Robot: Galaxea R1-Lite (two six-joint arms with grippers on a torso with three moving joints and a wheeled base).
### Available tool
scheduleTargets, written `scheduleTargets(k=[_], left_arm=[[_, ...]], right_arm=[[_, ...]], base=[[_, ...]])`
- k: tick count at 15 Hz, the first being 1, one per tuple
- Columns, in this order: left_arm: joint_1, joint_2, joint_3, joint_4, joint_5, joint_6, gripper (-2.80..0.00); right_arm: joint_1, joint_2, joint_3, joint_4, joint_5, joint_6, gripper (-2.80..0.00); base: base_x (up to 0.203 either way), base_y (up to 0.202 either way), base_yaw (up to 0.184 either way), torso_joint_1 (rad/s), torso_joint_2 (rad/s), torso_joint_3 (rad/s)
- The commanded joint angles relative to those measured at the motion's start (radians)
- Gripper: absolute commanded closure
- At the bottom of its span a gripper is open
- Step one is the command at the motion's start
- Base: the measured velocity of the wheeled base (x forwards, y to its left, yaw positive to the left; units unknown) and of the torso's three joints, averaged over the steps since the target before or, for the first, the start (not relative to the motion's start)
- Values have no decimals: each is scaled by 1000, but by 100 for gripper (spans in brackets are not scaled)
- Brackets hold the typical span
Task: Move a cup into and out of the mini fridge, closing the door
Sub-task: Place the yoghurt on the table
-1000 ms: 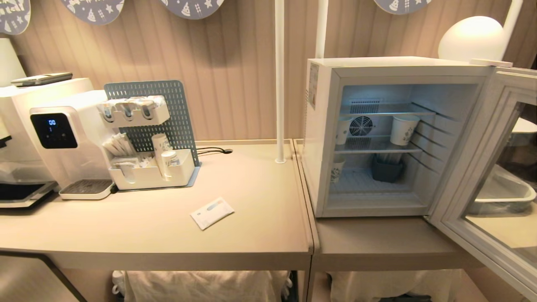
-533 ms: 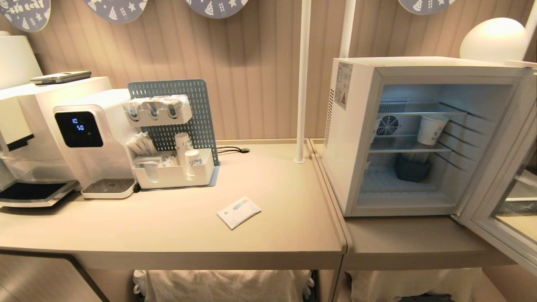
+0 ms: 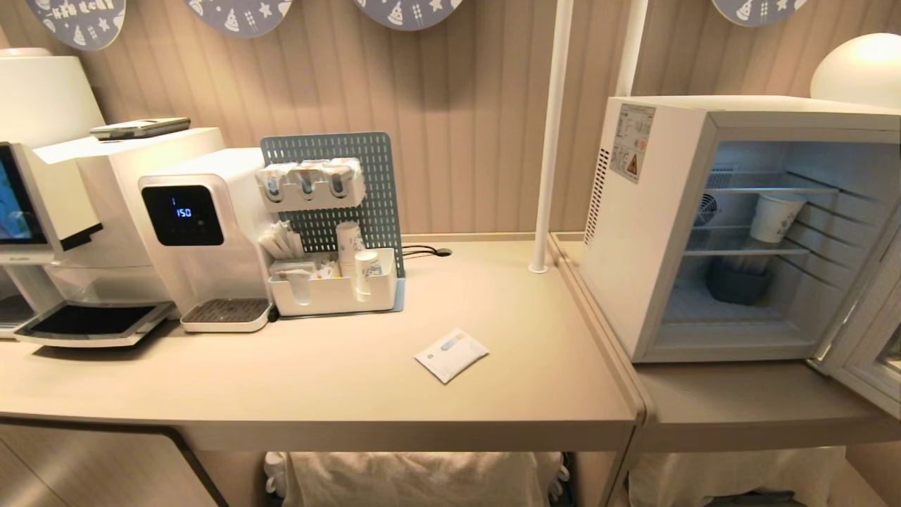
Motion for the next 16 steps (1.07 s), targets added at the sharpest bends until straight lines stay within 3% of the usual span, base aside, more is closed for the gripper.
scheduleTargets(k=[1, 10, 16], left_arm=[[0, 1, 0, 0, 0, -1, 0], [0, 1, 0, 0, 0, -1, 0], [0, 1, 0, 0, 0, -2, 0]], right_arm=[[0, 2, 0, 1, 0, 1, 0], [-2, 3, 0, 1, 0, 1, 0], [-2, 4, -18, 1, 4, -21, 0]], base=[[0, 187, -2, 4, 2, 2], [0, 185, 2, 4, 1, 1], [0, 26, 1, 1, 1, 1]])
